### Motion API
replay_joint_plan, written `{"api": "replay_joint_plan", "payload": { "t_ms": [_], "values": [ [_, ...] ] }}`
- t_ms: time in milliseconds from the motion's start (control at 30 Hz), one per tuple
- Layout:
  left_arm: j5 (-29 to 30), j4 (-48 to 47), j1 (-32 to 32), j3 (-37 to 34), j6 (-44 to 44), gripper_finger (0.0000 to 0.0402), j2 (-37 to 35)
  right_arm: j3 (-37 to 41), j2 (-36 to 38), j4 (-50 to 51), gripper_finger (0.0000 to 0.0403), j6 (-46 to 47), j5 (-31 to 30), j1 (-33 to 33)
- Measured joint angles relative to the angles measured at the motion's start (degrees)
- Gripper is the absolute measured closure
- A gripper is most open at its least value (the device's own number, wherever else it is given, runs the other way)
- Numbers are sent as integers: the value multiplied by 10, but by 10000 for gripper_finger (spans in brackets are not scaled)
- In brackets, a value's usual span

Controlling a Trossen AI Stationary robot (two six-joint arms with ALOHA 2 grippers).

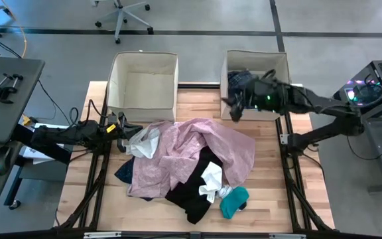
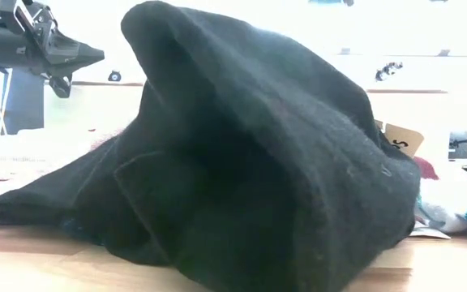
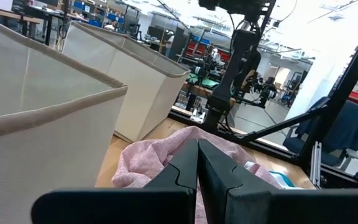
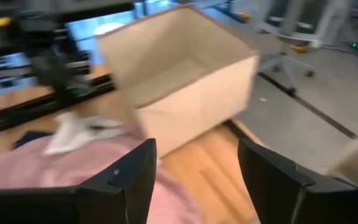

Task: Sort clothes
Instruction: Put the blue sock into the top right laundry bin

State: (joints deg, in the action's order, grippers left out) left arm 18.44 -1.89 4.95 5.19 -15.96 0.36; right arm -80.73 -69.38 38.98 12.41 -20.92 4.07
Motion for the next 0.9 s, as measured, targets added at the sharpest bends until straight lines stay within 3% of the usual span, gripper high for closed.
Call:
{"api": "replay_joint_plan", "payload": {
  "t_ms": [233, 600, 700, 900],
  "values": [
    [0, 0, 0, 0, -22, 401, 0, 0, -2, 8, 190, -7, 208, -57],
    [-1, 1, 0, 0, -80, 402, 0, 0, -38, 58, 190, 5, 316, -92],
    [-1, 1, 0, 0, -80, 402, 0, 0, -56, 120, 190, 81, 314, -119],
    [-1, 2, 0, 0, -80, 401, 0, 1, -97, 217, 190, 328, 307, -177]
  ]
}}
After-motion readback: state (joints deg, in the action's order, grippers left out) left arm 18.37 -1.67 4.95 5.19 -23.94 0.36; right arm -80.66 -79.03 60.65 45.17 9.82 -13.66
